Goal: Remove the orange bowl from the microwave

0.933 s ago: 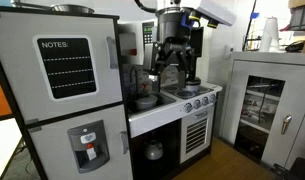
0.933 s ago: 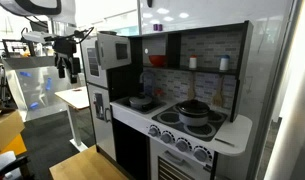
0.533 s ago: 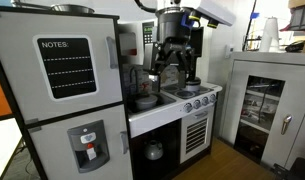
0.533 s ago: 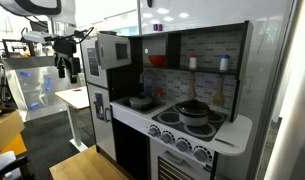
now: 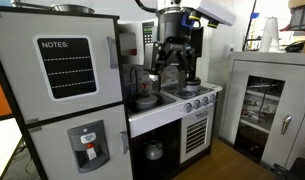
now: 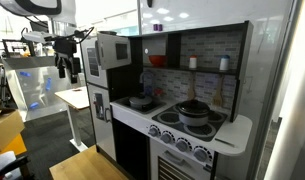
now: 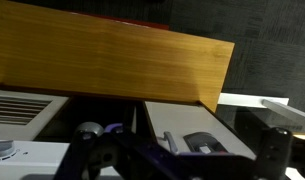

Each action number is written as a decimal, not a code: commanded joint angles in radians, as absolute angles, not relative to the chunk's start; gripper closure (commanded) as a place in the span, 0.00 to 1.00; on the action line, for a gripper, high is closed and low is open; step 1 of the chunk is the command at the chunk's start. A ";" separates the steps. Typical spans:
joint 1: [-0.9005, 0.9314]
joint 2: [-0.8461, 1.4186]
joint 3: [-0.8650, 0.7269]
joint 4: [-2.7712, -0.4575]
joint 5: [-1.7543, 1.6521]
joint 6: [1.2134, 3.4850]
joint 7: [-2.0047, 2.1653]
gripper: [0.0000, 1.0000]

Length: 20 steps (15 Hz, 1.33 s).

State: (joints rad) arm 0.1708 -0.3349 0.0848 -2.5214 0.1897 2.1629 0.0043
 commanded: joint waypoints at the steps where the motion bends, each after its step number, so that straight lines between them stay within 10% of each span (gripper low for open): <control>1: 0.139 -0.339 0.072 -2.506 0.192 2.168 0.004 0.00; 20: -0.066 -0.368 -0.158 -2.473 0.424 2.183 0.117 0.00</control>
